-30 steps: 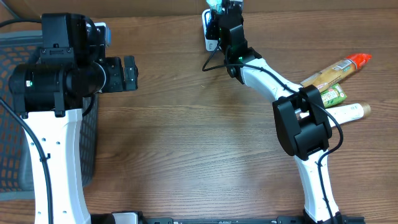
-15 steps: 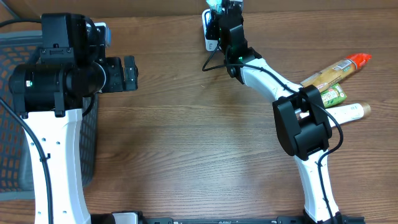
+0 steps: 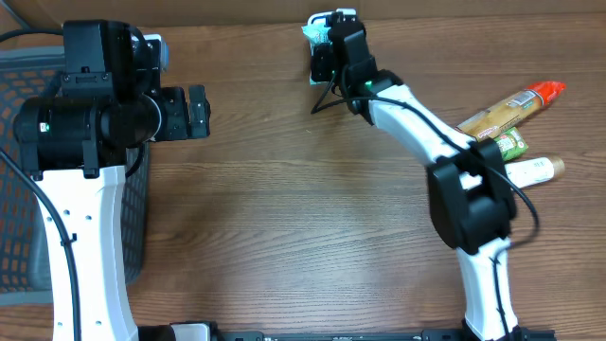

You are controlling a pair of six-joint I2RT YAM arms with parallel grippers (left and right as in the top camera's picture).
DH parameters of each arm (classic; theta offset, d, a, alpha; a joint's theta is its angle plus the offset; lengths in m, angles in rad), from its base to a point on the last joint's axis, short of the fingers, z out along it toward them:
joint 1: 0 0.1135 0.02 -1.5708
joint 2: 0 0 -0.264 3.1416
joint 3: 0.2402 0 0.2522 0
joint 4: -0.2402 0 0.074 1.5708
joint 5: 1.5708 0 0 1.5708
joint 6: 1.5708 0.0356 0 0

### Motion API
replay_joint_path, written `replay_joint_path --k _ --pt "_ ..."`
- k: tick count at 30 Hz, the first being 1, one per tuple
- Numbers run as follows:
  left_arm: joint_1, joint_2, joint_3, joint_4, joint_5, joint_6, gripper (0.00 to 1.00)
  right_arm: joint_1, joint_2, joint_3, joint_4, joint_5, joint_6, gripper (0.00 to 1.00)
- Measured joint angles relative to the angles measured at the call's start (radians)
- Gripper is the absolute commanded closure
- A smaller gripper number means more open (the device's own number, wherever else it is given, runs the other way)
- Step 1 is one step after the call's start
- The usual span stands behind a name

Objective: Scan the item barcode
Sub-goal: 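Carry the wipes pack right and drop it beside the other items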

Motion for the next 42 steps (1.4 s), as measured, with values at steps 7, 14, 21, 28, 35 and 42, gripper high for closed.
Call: replay_joint_path --k 7,14,21,28,35,42 --pt "0.0 0.0 -0.001 0.0 0.0 0.0 0.0 -0.018 -0.412 0.004 -0.447 -0.042 0.035 0.96" --pt "0.0 0.0 -0.001 0.0 -0.001 0.0 0.0 -0.162 -0.677 0.037 -0.96 0.186 0.324 0.96" --pt "0.0 0.0 -0.001 0.0 0.0 0.0 0.0 -0.337 -0.633 -0.113 -1.179 0.377 0.781 0.96" --pt "0.0 0.0 -0.002 0.0 0.0 0.0 0.0 -0.412 -0.626 -0.436 -0.927 0.409 0.903 0.71" --pt "0.0 0.0 -0.002 0.0 0.0 0.0 0.0 -0.469 -0.617 -0.589 -0.84 0.416 0.918 0.05" --pt "0.0 0.0 -0.002 -0.001 0.0 0.0 0.0 -0.478 -0.619 -0.414 -1.006 0.369 0.713 0.01"
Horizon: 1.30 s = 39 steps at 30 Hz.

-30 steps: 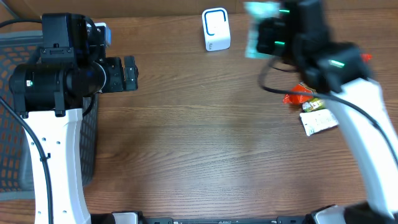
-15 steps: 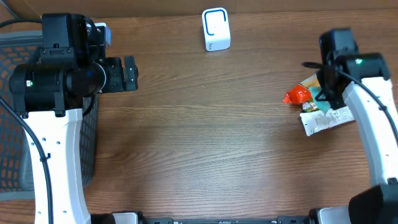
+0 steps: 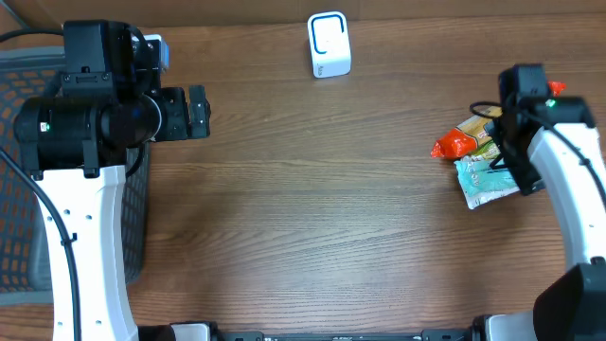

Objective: Scan the item barcode

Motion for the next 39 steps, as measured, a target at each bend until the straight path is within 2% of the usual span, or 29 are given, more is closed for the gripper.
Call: replay_joint_path --k 7,11,15,23,30,35,39 --pt "0.0 0.0 0.0 0.001 0.0 0.0 0.0 0.089 -0.096 0.322 -0.224 -0.135 -0.296 0.0" --pt "0.0 0.0 0.0 0.0 0.0 0.0 0.0 0.19 -0.214 0.512 -0.326 -0.208 -0.389 0.0" --pt "0.0 0.0 0.0 0.001 0.0 0.0 0.0 0.224 -0.34 0.61 -0.331 -0.241 -0.423 0.0" --pt "0.0 0.0 0.0 0.001 0.0 0.0 0.01 0.228 -0.498 0.623 -0.436 -0.253 -0.45 0.0" --pt "0.0 0.0 0.0 0.001 0.0 0.0 0.0 0.228 -0.528 0.621 -0.429 -0.252 -0.607 0.0" --pt "0.0 0.0 0.0 0.0 0.0 0.0 0.0 0.219 -0.57 0.515 -0.245 -0.268 -0.731 0.0" --pt "0.0 0.0 0.0 0.0 -0.001 0.0 0.01 0.187 -0.679 0.293 0.04 -0.334 -0.837 0.0"
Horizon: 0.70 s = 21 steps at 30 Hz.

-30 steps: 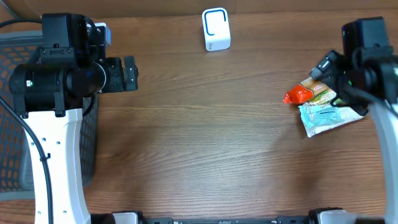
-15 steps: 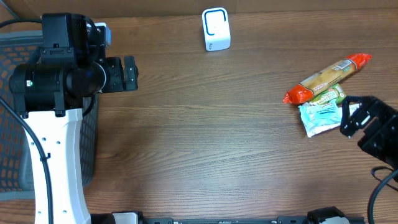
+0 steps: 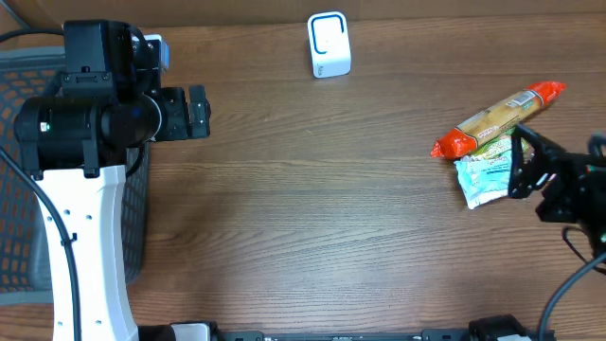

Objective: Scan the item barcode

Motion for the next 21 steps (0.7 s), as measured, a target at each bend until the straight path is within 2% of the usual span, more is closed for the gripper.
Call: replay_joint_path --k 6,14,18,21 --pt "0.0 0.0 -0.001 0.0 -0.001 0.0 0.0 -0.018 -0.284 -0.518 0.476 -0.079 -0.119 0.0" --pt "0.0 0.0 -0.002 0.0 -0.002 0.0 0.0 -0.018 -0.628 -1.239 1.096 -0.154 -0.165 0.0" --pt "0.0 0.001 -0.002 0.0 -0.002 0.0 0.0 -0.018 -0.76 -1.499 1.281 -0.174 -0.167 0.0" --pt "0.0 0.001 -0.002 0.0 -0.002 0.0 0.01 -0.018 -0.825 -1.62 1.324 -0.179 -0.168 0.0"
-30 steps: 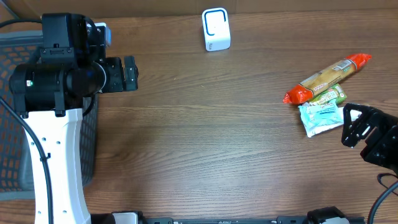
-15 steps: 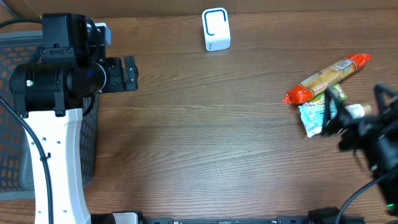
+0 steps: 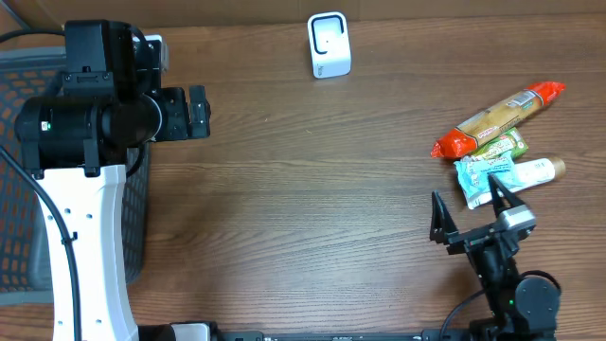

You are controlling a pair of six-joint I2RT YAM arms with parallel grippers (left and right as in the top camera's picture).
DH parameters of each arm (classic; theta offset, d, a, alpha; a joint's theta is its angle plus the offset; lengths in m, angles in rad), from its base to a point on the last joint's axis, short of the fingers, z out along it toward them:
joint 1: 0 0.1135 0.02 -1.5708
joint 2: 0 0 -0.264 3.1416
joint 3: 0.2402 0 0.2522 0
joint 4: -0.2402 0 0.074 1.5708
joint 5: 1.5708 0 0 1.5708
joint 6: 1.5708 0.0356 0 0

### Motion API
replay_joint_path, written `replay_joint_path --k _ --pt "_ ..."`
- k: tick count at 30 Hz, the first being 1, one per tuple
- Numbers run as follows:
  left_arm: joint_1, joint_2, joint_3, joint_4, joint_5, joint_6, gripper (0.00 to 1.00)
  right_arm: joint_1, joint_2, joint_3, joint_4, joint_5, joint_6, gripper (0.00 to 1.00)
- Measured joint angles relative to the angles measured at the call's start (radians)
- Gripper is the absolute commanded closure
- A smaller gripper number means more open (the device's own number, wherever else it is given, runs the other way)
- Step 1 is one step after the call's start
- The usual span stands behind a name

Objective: Scan the item barcode

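The white barcode scanner [image 3: 329, 44] stands upright at the table's far edge. A teal and white pouch [image 3: 478, 178] lies flat at the right, in a cluster with other packets. My right gripper [image 3: 465, 189] is open just in front of the pouch, fingertips pointing at it and holding nothing, with the arm folded low at the front right. My left gripper [image 3: 197, 112] hovers at the far left, open and empty, far from both scanner and pouch.
A long tan packet with orange ends [image 3: 499, 118], a green packet [image 3: 509, 146] and a white tube [image 3: 532, 171] lie beside the pouch. A dark mesh basket [image 3: 17, 180] stands at the left edge, under the left arm.
My right arm has moved from the right edge of the table to a folded pose at the front right, its open gripper now just before the pouch. The white tube shows again.
My right gripper first held the teal pouch up against the scanner. Then it was over the cluster at the right with the pouch lying on the table. Later it stood back at the right edge, and now folded at the front. The left arm never moved.
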Motion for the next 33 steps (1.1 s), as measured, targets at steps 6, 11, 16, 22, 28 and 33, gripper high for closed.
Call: replay_joint_path --k 6,11,16,22,28,33 --pt "0.0 0.0 0.0 0.0 0.0 0.0 0.0 0.0 -0.091 -0.077 -0.077 0.002 -0.003 0.0" --pt "0.0 0.0 0.0 0.0 0.0 0.0 0.0 0.0 -0.095 -0.077 -0.177 -0.008 -0.004 0.0" --pt "0.0 0.0 0.0 0.0 0.0 0.0 0.0 0.0 -0.095 -0.077 -0.177 -0.015 -0.005 0.0" --pt "0.0 0.0 0.0 0.0 0.0 0.0 0.01 0.0 -0.095 -0.077 -0.177 -0.016 -0.004 0.0" --pt "0.0 0.0 0.0 0.0 0.0 0.0 0.0 0.0 -0.095 -0.077 -0.177 -0.016 -0.005 0.0" --pt "0.0 0.0 0.0 0.0 0.0 0.0 0.0 0.0 -0.095 -0.077 -0.177 -0.016 -0.005 0.0"
